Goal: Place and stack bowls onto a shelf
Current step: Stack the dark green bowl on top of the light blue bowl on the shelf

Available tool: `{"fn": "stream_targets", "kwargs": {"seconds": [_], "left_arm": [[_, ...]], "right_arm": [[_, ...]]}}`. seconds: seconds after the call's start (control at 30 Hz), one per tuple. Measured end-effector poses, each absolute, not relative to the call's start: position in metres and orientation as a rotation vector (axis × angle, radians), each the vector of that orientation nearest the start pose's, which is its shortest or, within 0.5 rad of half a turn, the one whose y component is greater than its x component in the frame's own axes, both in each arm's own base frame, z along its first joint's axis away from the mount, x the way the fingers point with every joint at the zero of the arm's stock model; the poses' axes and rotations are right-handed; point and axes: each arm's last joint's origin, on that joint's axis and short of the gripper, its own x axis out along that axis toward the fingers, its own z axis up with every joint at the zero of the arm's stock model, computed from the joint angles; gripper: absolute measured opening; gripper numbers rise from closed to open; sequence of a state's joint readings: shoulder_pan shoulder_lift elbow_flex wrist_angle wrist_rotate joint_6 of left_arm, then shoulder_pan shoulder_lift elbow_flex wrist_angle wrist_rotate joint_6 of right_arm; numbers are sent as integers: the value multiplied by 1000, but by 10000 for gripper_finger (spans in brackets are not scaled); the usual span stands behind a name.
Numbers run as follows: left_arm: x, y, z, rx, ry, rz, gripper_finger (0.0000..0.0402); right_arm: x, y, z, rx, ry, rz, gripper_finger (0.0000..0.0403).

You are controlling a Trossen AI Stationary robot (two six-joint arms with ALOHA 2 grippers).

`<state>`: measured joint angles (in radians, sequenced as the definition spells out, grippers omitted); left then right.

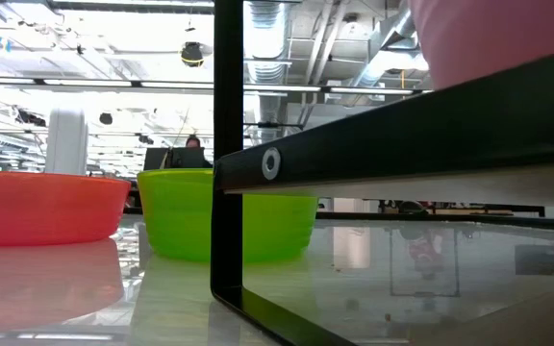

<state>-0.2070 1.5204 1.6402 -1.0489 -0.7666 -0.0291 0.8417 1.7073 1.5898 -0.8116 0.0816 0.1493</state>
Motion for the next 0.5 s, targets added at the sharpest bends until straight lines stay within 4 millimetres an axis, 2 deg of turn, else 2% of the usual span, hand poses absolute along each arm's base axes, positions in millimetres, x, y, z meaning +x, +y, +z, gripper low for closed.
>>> {"fn": "stream_targets", "kwargs": {"seconds": [0.3,0.4,0.5], "left_arm": [[294,-41,385,405,820,533,222],[294,-41,385,405,820,533,222],[294,-41,385,405,820,533,222]], "right_arm": [[244,268,318,-307,899,588,197],[247,267,319,-283,887,579,205],[247,266,325,-238,863,572,195]]}}
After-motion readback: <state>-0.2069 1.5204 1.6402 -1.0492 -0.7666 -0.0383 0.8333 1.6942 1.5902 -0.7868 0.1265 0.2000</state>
